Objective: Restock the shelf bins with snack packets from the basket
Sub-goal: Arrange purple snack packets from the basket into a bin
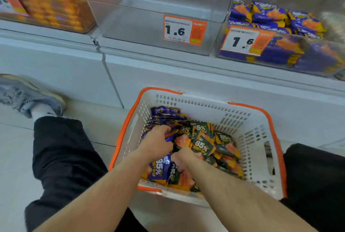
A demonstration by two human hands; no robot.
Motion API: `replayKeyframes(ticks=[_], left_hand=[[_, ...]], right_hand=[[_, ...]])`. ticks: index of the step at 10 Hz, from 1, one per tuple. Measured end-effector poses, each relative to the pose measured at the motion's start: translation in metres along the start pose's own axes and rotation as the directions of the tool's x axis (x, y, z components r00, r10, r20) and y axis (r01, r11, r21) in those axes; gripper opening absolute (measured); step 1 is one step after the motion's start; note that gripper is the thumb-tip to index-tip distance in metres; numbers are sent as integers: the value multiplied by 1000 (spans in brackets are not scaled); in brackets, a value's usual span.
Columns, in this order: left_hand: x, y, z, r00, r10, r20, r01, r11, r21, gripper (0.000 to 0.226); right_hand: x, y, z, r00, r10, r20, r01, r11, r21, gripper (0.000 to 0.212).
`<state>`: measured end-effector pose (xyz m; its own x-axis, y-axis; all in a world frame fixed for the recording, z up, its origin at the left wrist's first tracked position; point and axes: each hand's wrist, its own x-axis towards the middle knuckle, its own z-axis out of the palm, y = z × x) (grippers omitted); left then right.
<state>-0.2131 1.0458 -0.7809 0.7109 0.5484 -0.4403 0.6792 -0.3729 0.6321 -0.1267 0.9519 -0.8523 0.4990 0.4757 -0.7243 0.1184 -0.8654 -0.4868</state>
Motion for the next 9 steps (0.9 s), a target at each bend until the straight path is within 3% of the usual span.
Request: replayKeyframes(ticks=[1, 2, 3, 4, 5, 6, 7, 8, 9], left_hand=[[-2, -8, 3, 1000, -3, -23, 3, 1000, -3, 61], [-4, -10, 4, 1000, -12, -25, 12, 1000, 1, 62], [-2, -9, 6, 1000, 1, -14, -1, 1000, 6, 62], [-1, -11, 3, 1000, 0, -28, 1, 1000, 17, 62], [3, -12, 2, 997, -42, -72, 51, 989, 137, 62], [3, 1, 1, 991, -70, -110, 97, 960, 263, 70], [6, 22, -5, 986, -54, -156, 61, 997, 38, 69], [6, 54, -17, 994, -19, -108, -24, 924, -382, 31], [1, 88, -26, 987, 79, -143, -145, 829, -540, 20]], right_hand=[[0, 8, 16, 997, 2, 83, 11, 987, -158, 10], [6, 7, 25, 998, 62, 21, -62, 998, 11, 34], [-2, 2, 27, 985, -127, 113, 165, 875, -455, 30], [-4, -3, 18, 990, -139, 16, 136, 932, -336, 22], [-1, -12, -11, 964, -230, -137, 192, 950, -247, 16], [-13, -23, -57, 924, -348, -156, 310, 924, -225, 13], [-23, -36, -103, 899, -419, -126, 380, 891, -250, 14], [-40, -52, -146, 861, -472, -190, 427, 873, -235, 12], [-65, -65, -181, 804, -530, -270, 489, 848, -205, 13]])
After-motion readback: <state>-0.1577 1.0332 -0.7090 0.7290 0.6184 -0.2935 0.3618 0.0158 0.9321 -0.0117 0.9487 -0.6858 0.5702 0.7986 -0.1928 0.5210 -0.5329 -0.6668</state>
